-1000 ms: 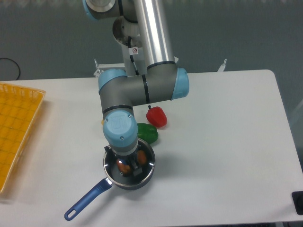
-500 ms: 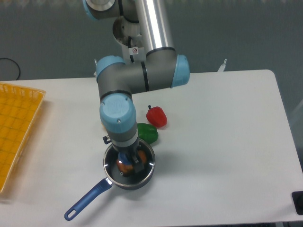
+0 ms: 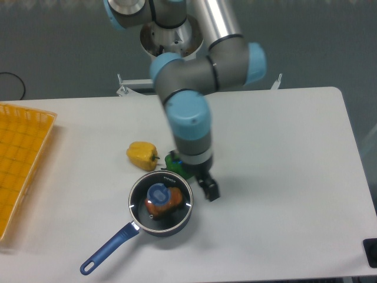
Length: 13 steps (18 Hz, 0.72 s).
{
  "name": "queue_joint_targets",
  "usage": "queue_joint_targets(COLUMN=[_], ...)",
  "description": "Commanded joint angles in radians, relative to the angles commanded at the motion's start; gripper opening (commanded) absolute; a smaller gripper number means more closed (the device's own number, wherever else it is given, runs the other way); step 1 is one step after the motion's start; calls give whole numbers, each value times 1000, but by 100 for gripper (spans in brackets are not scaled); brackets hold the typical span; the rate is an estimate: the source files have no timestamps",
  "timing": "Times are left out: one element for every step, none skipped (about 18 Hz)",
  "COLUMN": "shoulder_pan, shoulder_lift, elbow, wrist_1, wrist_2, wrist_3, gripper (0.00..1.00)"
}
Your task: Close the pot lid
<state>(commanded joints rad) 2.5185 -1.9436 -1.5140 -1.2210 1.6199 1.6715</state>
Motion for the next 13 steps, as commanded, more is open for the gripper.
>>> queue_joint_targets(shoulder_pan=[25,46,68,87,110,132,153,172,193,210,224,232,233], shoulder_lift=[0,0,0,0,-2,-8,-9,-11,-11,-12,-12,-12,-14], elbow=[0,0,0,0,0,6,8,9,12,12,12,12,12], wrist_1=[0,0,1,5,5,6,8,11,11,12,14,14,14], wrist_2=[-1,-2,-3,-3,-5,-5,-6,-12,-24,-41,-57,-64,-66], wrist_3=[52,101,144,171,186,203,235,281,327,361,379,381,381], gripper=[100,100,100,100,100,100,100,100,100,100,100,100,100])
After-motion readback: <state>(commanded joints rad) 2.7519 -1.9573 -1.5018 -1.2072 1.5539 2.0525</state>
